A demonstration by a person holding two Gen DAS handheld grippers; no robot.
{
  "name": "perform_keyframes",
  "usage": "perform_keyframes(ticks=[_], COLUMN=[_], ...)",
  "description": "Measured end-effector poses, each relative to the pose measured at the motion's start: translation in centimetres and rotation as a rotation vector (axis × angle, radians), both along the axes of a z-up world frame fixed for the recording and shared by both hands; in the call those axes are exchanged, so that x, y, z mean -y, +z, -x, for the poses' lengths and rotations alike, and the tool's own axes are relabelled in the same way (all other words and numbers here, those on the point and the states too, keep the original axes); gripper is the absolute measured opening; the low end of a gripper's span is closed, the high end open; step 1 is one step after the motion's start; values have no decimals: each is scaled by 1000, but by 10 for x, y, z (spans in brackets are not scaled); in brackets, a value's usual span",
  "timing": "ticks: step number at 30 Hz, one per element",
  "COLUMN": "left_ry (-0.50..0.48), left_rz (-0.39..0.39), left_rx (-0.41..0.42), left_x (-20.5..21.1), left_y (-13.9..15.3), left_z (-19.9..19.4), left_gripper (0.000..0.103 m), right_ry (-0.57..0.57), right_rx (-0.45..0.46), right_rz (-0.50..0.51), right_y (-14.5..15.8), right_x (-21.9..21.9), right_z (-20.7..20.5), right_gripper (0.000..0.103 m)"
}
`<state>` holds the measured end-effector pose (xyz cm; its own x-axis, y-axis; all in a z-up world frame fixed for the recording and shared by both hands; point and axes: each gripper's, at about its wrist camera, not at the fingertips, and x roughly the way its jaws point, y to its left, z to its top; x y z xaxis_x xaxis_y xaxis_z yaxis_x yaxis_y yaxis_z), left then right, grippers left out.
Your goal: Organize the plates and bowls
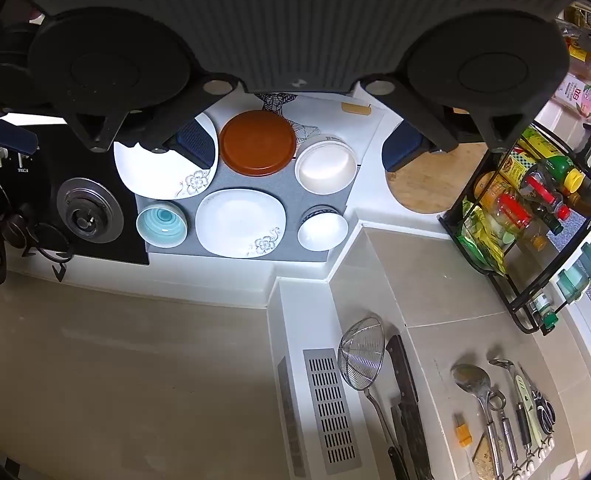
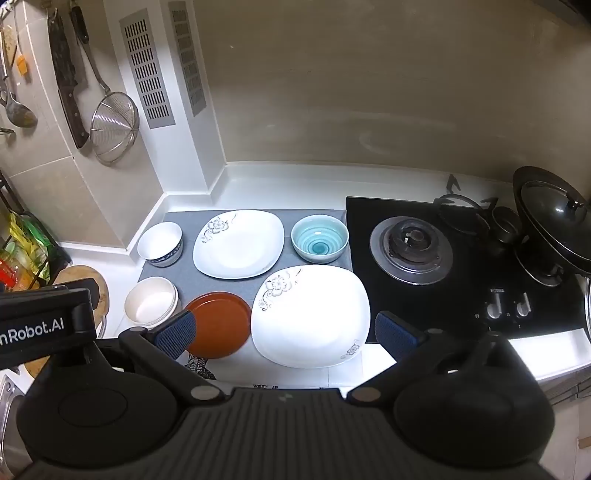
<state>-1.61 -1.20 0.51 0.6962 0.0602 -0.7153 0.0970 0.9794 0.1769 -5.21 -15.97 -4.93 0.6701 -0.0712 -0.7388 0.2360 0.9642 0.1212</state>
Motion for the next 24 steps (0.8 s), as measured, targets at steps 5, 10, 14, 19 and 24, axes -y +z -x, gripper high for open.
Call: perform_keyframes(ticks=[5,10,14,19,24], left_ry=[9,11,14,22,21], left_rz=[-4,-6,-13,-29,-21], left_rx=[-6,-11,-14,-5,-13], left_x=[-3,-6,-7,-7,-5], left_y=[-1,-3,-5,-6,-8], left_z=[-2,-4,-6,-7,-10], left_gripper=[99,99,99,99,99], right_ry=[1,10,9,13,11], right_rx=[-4,-13,-16,-23,-26], right_rz=[-6,-16,-10,-4,5], right_y=[-1,-1,-5,-7,-8], right_x=[-7,-3,-9,-11,-12], right_z=[-5,-4,-5,-10,-12], right_gripper=[103,103,103,103,103])
